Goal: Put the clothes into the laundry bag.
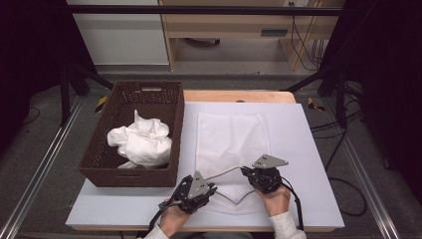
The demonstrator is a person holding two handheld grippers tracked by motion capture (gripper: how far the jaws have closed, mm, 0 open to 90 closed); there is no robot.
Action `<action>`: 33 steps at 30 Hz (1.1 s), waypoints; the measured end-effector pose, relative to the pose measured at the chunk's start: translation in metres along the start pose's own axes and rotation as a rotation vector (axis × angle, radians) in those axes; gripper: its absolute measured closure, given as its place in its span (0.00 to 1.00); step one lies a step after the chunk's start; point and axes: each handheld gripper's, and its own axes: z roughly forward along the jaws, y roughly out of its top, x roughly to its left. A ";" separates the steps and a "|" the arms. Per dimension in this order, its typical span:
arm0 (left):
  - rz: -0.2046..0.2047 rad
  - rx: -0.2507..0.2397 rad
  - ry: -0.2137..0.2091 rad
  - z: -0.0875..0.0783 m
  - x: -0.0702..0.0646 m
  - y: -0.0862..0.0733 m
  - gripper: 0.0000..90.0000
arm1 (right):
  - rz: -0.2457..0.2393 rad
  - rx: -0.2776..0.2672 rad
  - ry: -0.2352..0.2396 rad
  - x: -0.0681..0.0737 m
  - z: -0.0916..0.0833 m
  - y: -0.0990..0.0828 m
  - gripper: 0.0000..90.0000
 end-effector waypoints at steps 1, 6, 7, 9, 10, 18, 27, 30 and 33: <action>-0.001 0.015 -0.006 0.001 0.000 -0.003 0.93 | 0.006 -0.013 -0.001 0.000 -0.001 0.001 0.98; -0.002 0.071 -0.025 0.010 -0.001 -0.014 0.99 | 0.024 -0.080 -0.002 -0.003 -0.007 0.007 0.98; -0.002 0.080 -0.029 0.012 -0.002 -0.016 0.99 | 0.026 -0.090 -0.008 -0.003 -0.008 0.009 0.98; 0.001 0.083 -0.028 0.014 -0.003 -0.019 0.99 | 0.026 -0.108 -0.009 -0.004 -0.010 0.011 0.98; 0.000 0.083 -0.027 0.014 -0.003 -0.019 0.99 | 0.026 -0.122 -0.017 -0.004 -0.012 0.013 0.98; 0.010 0.082 -0.012 0.015 -0.006 -0.018 0.98 | 0.022 -0.220 -0.022 -0.005 -0.024 0.018 0.98; 0.009 0.058 0.009 0.007 -0.005 -0.014 0.76 | 0.012 -0.227 -0.025 -0.003 -0.025 0.017 0.98; -0.008 0.003 0.035 -0.010 -0.001 -0.003 0.56 | 0.017 -0.211 -0.024 -0.004 -0.023 0.015 0.98; -0.024 -0.031 0.039 -0.020 0.002 0.001 0.47 | 0.013 -0.204 -0.027 -0.004 -0.022 0.014 0.98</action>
